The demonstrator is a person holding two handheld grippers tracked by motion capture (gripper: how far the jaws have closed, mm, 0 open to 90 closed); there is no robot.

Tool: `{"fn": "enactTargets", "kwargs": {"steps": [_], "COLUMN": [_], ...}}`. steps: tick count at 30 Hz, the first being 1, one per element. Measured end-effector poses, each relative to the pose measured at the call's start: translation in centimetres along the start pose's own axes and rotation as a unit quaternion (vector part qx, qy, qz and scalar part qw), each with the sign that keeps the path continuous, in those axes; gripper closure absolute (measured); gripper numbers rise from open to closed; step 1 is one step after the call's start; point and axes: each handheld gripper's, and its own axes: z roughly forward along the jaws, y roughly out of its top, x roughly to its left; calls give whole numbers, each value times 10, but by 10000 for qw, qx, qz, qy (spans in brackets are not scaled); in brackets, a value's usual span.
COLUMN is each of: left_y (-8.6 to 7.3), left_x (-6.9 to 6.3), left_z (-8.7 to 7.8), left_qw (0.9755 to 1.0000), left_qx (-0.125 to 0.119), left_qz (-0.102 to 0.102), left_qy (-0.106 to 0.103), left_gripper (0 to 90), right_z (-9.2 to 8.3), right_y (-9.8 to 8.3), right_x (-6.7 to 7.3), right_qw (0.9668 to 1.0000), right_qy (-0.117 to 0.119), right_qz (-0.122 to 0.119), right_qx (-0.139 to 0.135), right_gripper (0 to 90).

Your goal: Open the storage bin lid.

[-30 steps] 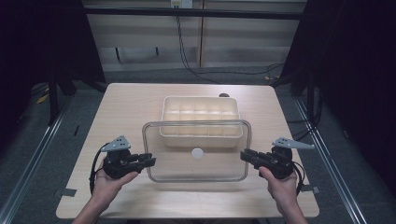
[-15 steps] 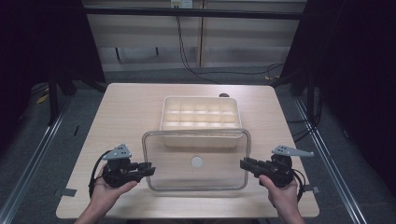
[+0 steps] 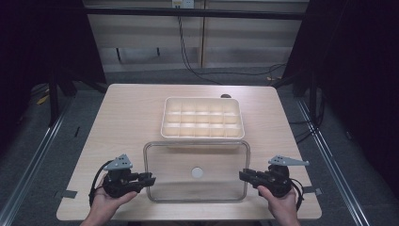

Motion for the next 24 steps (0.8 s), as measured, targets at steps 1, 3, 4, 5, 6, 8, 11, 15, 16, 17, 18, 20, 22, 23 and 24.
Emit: {"fn": "enactTargets", "kwargs": {"steps": [1,3,4,5,6,8,11,15,16,17,18,20,22,23,24], "left_y": [0,0,0,1,1,1,-1,-2,-2,-1,-1,-2,-3,-3,-3], "left_x": [0,0,0,1,2,2,3,5,5,6,7,7,10,11,11], "left_z": [0,0,1,2,2,4,7,11,11,12,13,15,17,17,17], "left_qw": [10000,10000,10000,10000,10000,10000,10000,9999,9999,9999,9999,9998,9999,9999,9998], "left_qx": [0,-10,-19,-19,-12,1,79,111,111,126,143,149,149,168,160], "left_qz": [0,-40,-39,-47,-60,-54,-10,-60,-60,-33,-18,65,50,19,45], "left_qy": [0,-19,-17,-30,-11,-12,-2,3,3,18,26,103,58,37,53], "left_gripper": [706,707,707,707,707,693,674,648,645,638,638,618,605,606,605], "right_z": [0,1,1,3,3,6,8,11,11,14,14,16,18,18,19], "right_y": [-1,-2,-2,-2,-2,-4,-6,-8,-8,-8,-8,-8,-9,-9,-9], "right_x": [0,-1,-1,-4,-4,-5,-5,-8,-8,-9,-9,-9,-8,-8,-7], "right_qw": [10000,10000,10000,10000,10000,9999,9998,9996,9996,9994,9994,9992,9989,9987,9986], "right_qy": [-34,-13,-13,-10,-10,-77,-119,-118,-118,-167,-167,-218,-256,-272,-275], "right_qz": [7,12,12,22,22,-18,6,16,16,-32,-32,-88,-115,-141,-165], "right_qx": [14,48,48,83,83,143,182,255,255,287,287,333,386,396,414], "right_gripper": [713,713,713,712,712,704,695,679,679,662,662,647,633,631,625]}}
